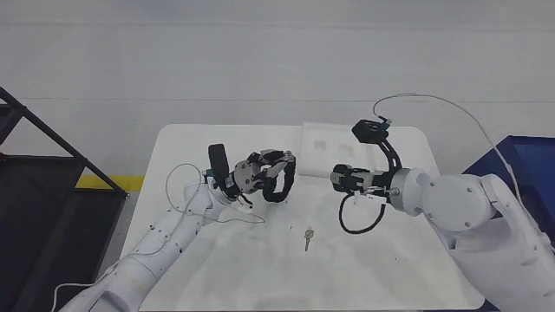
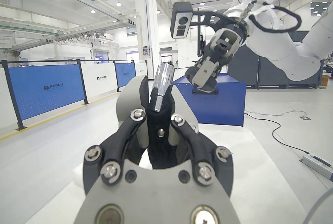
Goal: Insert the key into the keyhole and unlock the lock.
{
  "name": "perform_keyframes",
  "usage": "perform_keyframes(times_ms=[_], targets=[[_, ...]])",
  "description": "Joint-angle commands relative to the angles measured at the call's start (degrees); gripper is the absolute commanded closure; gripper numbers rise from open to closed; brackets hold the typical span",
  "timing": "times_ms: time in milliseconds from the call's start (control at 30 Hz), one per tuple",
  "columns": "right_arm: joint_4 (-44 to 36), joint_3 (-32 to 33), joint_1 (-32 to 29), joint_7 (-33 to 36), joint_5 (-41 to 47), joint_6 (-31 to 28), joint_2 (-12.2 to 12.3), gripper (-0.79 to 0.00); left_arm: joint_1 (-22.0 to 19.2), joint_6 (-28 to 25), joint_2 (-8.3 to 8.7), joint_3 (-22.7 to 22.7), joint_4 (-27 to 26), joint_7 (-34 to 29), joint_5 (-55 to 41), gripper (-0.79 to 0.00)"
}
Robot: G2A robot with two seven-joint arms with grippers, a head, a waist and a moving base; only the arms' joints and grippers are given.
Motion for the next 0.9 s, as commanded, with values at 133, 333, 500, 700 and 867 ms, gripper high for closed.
perform_keyframes(times_ms=[133,333,500,700,867], targets=[[4.3,-4.4,-0.3,2.0,-3.2,-3.3,-0.2,0.000,0.9,-8.4,2.85,-4.8,-4.7,-8.4,-0.9,0.000],[5.4,-9.7,-0.5,3.8,-6.4,-3.3,-0.8,0.000,1.3,-14.6,5.71,-9.0,-7.3,-14.6,-2.1,0.000],[6.8,-14.1,-0.2,4.2,-8.8,-1.2,-1.5,0.000,0.7,-14.6,8.17,-8.9,-7.8,-15.0,-2.7,0.000],[10.4,-19.8,2.1,3.5,-10.7,3.2,-3.3,0.000,0.2,-14.6,11.08,-6.7,-8.5,-16.7,-6.4,0.000],[15.0,-24.2,5.2,3.2,-9.7,6.6,-5.4,0.000,-0.2,-14.6,13.20,-5.1,-9.2,-17.3,-9.2,0.000]])
